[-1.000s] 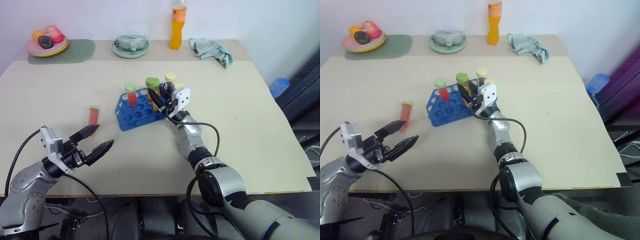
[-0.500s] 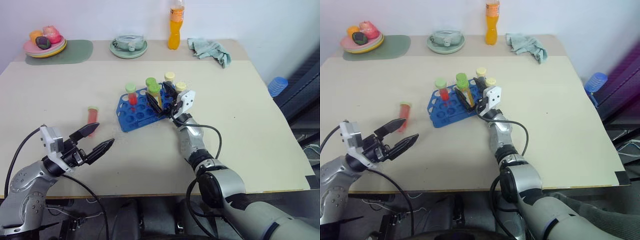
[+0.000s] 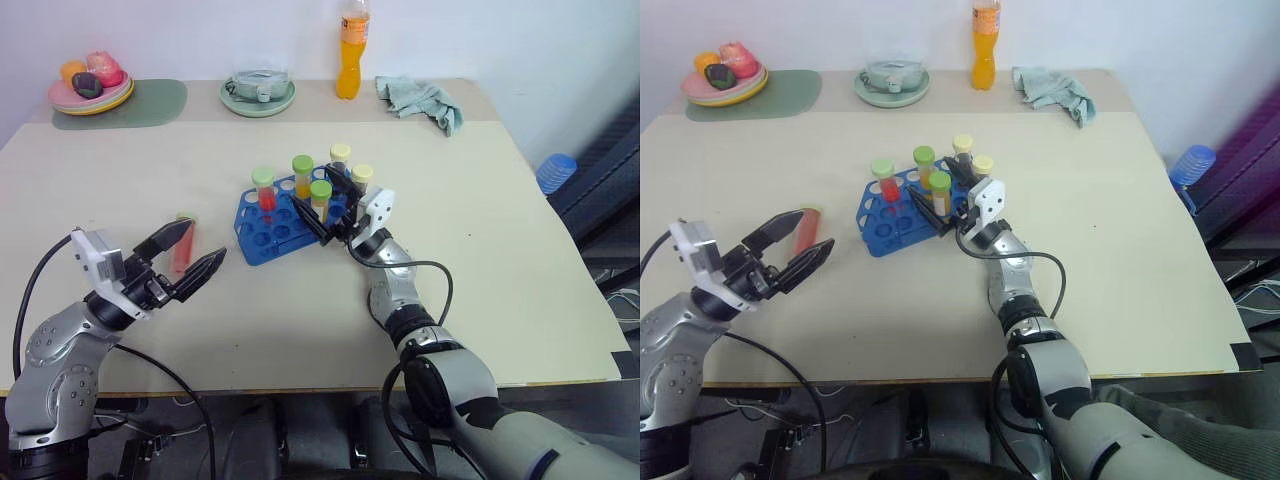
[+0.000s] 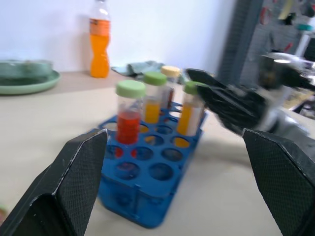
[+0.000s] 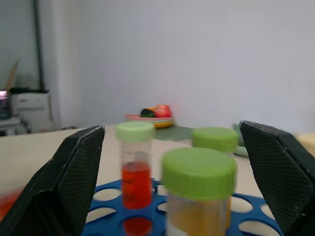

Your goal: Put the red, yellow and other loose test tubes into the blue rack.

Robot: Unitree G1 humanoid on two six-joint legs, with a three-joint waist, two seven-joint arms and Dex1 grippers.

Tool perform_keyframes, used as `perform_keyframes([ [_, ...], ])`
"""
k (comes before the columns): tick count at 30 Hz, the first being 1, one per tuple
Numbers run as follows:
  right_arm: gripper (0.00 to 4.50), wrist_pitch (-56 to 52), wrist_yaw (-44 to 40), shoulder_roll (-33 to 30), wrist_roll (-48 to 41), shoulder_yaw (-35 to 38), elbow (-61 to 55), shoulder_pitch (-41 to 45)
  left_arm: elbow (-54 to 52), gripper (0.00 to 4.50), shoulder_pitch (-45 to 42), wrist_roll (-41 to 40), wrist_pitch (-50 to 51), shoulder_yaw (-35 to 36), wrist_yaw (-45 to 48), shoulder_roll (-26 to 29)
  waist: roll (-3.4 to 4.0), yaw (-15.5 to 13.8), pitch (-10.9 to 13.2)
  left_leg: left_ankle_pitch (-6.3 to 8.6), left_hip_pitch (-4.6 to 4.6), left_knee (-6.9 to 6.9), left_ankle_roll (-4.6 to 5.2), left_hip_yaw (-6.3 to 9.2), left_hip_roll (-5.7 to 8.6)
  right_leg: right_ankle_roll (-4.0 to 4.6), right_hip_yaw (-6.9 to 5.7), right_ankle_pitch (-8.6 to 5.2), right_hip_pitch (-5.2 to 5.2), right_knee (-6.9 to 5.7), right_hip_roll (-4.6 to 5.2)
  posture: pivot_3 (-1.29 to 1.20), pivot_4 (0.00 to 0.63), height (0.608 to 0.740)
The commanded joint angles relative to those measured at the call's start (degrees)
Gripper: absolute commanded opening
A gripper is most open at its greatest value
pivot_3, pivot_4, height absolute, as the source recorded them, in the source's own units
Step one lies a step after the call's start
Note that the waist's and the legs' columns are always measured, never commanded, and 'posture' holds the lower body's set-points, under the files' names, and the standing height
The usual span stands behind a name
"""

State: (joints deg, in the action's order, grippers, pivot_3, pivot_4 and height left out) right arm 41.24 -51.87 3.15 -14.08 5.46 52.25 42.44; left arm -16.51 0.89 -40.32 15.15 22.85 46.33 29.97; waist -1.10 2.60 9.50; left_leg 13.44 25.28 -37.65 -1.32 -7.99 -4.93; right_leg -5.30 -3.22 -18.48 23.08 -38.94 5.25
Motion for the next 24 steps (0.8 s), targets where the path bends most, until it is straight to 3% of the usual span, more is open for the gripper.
perform_keyframes([
  [1,4.48,-2.97,-1.11,-2.30,-0.21,-1.91,-7.91,-3.13,-0.22,4.50,-1.31,2.63,-1.78,0.14,-3.52,-0.51,0.00,-0.03,0.00,0.00,0.00,0.00,0.00,0.00,0.00,0.00,0.00,0.00,0.00,0.00,0.00,0.00,0.150,0.740],
  [9,4.48,-16.27,0.06,-11.56,0.30,-5.12,-26.64,-12.58,-1.85,4.50,-6.24,3.32,2.24,1.16,-16.04,-2.97,0.00,-0.12,0.00,0.00,0.00,-0.02,0.00,0.02,0.00,0.00,0.00,0.00,0.00,-0.01,0.00,0.00,0.150,0.740],
  [15,4.48,-29.05,-4.25,-22.70,-5.07,-4.65,-43.54,-18.88,-2.17,4.50,-14.49,7.50,13.75,3.64,-35.17,-0.71,-0.04,-0.21,0.01,0.02,0.02,-0.07,0.03,0.07,0.03,-0.01,0.00,0.00,-0.02,-0.01,0.02,0.00,0.150,0.740],
  [18,4.48,-35.46,-5.16,-27.11,-8.70,-3.68,-50.55,-20.23,-2.59,4.50,-19.10,10.55,24.07,2.72,-45.11,0.57,-0.05,-0.05,0.01,0.02,0.01,-0.07,0.03,0.09,0.03,-0.01,0.00,0.00,-0.03,-0.02,0.00,0.00,0.150,0.740],
  [20,4.48,-39.89,-5.15,-29.11,-11.06,-3.19,-54.05,-19.81,-1.48,4.50,-23.82,9.38,37.02,3.78,-51.67,0.68,-0.08,-0.25,0.03,0.02,0.00,-0.08,0.03,0.09,0.04,-0.01,0.01,0.00,-0.04,-0.02,0.00,0.00,0.150,0.740],
  [24,4.48,-47.41,-5.65,-33.26,-12.84,-3.77,-59.20,-17.89,5.61,4.50,-34.61,6.28,57.65,6.50,-54.52,1.49,-0.12,-0.45,0.04,0.02,0.05,-0.15,0.03,0.15,0.05,-0.02,-0.02,0.00,-0.03,-0.04,-0.03,0.00,0.150,0.740],
])
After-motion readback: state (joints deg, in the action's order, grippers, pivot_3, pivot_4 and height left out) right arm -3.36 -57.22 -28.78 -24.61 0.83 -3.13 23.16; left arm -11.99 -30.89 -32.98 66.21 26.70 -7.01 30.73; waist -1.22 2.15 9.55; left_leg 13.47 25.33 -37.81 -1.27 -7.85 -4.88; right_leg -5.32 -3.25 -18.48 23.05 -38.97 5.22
